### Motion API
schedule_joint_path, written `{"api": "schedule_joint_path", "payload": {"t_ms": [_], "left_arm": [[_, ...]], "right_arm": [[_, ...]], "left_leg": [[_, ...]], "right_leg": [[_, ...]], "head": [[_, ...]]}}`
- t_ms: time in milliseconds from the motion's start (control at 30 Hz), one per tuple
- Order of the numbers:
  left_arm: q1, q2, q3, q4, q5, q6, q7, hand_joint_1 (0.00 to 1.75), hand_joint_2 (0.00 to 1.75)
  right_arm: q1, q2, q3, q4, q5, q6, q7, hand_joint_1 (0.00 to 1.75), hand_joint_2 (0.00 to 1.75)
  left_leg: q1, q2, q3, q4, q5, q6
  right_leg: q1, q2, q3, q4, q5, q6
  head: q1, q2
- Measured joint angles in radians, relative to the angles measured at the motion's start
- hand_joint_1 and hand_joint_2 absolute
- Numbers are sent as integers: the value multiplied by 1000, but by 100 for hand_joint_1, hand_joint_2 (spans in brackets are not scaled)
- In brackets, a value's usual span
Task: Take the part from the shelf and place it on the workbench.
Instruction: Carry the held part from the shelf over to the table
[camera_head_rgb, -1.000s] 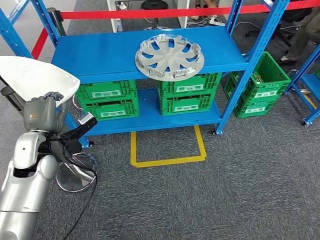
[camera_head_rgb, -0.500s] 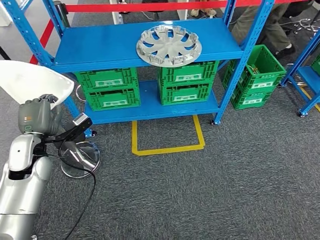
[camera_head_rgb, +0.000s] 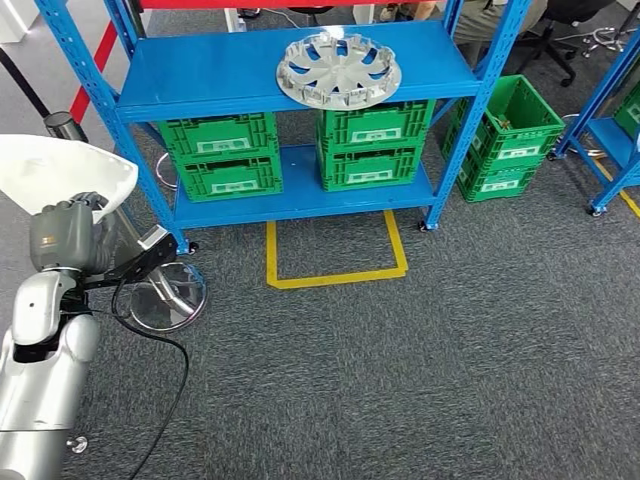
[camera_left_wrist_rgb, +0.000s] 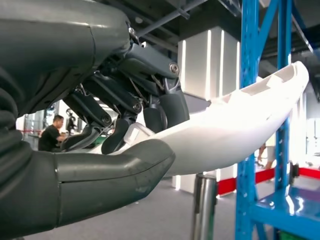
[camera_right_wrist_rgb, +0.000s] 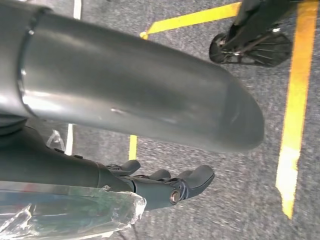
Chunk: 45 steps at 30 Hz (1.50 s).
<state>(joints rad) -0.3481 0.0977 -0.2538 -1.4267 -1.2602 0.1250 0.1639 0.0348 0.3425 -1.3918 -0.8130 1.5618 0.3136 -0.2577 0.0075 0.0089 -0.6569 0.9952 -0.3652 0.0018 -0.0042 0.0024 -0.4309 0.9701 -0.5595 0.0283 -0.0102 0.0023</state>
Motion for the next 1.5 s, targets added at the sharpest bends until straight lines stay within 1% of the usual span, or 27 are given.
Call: {"api": "schedule_joint_path", "payload": {"t_ms": [67,100,167,233,267,300,333,400,467,500,567,633,733,800,833,867,933,1000,1067,1133,1200,1267,1300,1333,1367,1433,1500], "left_arm": [[2,-1,4,0,2,0,0,175,175],[4,-1,5,0,3,0,0,175,175],[7,-2,9,1,6,-1,0,175,175],[8,-2,13,1,16,-1,0,175,175],[9,-2,15,2,24,-1,0,175,175],[11,-3,17,2,32,-1,0,175,175],[13,-4,20,3,39,-1,-1,175,175],[15,-5,25,3,47,-1,-4,175,175],[13,-6,31,3,51,0,-8,175,175],[11,-6,34,3,53,1,-9,175,175],[9,-6,39,3,57,2,-10,175,175],[8,-6,42,3,58,3,-10,175,175],[10,-7,44,3,59,3,-11,175,175],[12,-7,46,3,61,3,-11,175,175],[13,-8,47,3,61,3,-11,175,175],[14,-8,49,3,62,3,-11,175,175],[13,-8,52,3,63,3,-11,175,175],[11,-9,57,3,65,4,-11,175,175],[11,-9,60,3,67,6,-11,175,175],[11,-9,62,3,68,6,-11,175,175],[10,-8,64,3,69,6,-11,175,175],[12,-8,65,3,69,6,-11,175,175],[13,-8,65,4,69,6,-11,175,175],[14,-8,65,4,69,6,-11,175,175],[14,-8,65,4,69,6,-11,175,175],[12,-7,66,5,69,6,-11,175,175],[9,-6,66,4,67,7,-10,175,175]], "right_arm": [[2,2,0,-1,0,0,1,0,0],[4,2,-1,-1,0,-1,1,0,0],[5,3,-2,-2,0,-1,2,0,0],[4,4,-3,-3,0,-1,2,0,0],[4,4,-3,-3,0,-2,2,0,0],[4,4,-3,-3,0,-3,2,0,0],[4,4,-3,-3,0,-4,3,0,0],[5,5,-3,-3,0,-6,3,0,0],[4,7,-3,-3,0,-7,3,0,0],[4,8,-2,-3,0,-8,3,0,0],[4,9,-2,-3,0,-8,3,0,0],[5,10,-2,-3,0,-10,2,0,0],[6,10,-1,-4,0,-12,1,0,0],[7,10,-1,-3,0,-13,1,0,0],[8,10,-1,-3,0,-14,1,0,0],[9,10,-1,-3,0,-15,1,0,0],[9,10,0,-3,0,-17,1,0,0],[8,10,1,-2,0,-21,4,0,0],[9,10,1,-2,0,-26,12,0,0],[9,10,1,-1,0,-29,16,0,0],[8,10,1,-1,0,-30,16,0,0],[8,11,1,-1,0,-29,16,0,0],[8,11,1,-1,0,-31,17,0,0],[8,11,1,0,0,-35,18,0,0],[8,11,1,0,-1,-43,21,0,0],[6,12,1,2,-4,-62,26,0,0],[2,14,0,5,-17,-78,30,0,0]], "left_leg": [[2,0,-4,-6,19,-12],[3,-1,-10,-4,11,-18],[5,-2,-32,48,-63,-28],[5,-2,-66,176,-158,-33],[5,-2,-77,238,-175,-33],[5,-2,-78,279,-168,-32],[4,-2,-63,283,-143,-29],[1,-3,17,186,-94,-16],[-4,-4,104,55,-94,-1],[-8,-4,126,18,-103,5],[-9,-3,134,-11,-108,10],[-5,-1,135,-31,-104,18],[-1,1,126,-39,-94,28],[-1,1,120,-36,-91,28],[-1,1,119,-34,-91,27],[0,0,118,-32,-90,27],[-2,0,117,-28,-91,20],[-5,-1,108,-19,-90,9],[-6,-1,98,-14,-85,-2],[-4,-1,89,3,-102,-11],[-2,-2,52,89,-160,-19],[-1,-2,-7,225,-222,-24],[-1,-2,-26,269,-232,-24],[-1,-2,-28,278,-224,-22],[-1,-2,-11,246,-197,-19],[-3,-3,59,115,-130,-7],[-5,-3,104,18,-104,0]], "right_leg": [[2,-1,-10,-14,3,-10],[1,-3,-17,-13,12,-18],[-1,-6,-36,-12,33,-34],[3,-7,-60,-11,53,-43],[4,-7,-73,-10,62,-45],[6,-7,-85,-9,72,-46],[8,-7,-97,-7,79,-46],[11,-7,-112,-3,89,-45],[14,-7,-121,1,96,-39],[13,-7,-125,2,100,-34],[13,-8,-133,4,107,-23],[12,-7,-152,27,88,-11],[5,-4,-225,190,-3,7],[-1,-4,-263,285,-31,14],[-3,-4,-258,283,-18,17],[-6,-4,-234,241,10,18],[-9,-4,-162,107,71,17],[-8,-3,-121,27,88,9],[-7,-2,-121,19,84,-4],[-9,-2,-125,19,89,-17],[-10,-2,-128,16,94,-29],[-7,-3,-132,17,96,-35],[-6,-3,-134,17,97,-36],[-4,-3,-136,18,98,-37],[-2,-2,-137,20,98,-38],[2,-2,-137,22,99,-36],[7,-2,-143,28,100,-33]], "head": [[1,0],[0,0],[-1,0],[-1,0],[-1,0],[-1,0],[-1,0],[-1,0],[-1,0],[-1,0],[-2,0],[1,0],[4,0],[4,0],[5,0],[5,0],[5,0],[4,0],[3,0],[3,0],[2,0],[2,0],[2,0],[2,0],[2,0],[3,0],[3,0]]}}
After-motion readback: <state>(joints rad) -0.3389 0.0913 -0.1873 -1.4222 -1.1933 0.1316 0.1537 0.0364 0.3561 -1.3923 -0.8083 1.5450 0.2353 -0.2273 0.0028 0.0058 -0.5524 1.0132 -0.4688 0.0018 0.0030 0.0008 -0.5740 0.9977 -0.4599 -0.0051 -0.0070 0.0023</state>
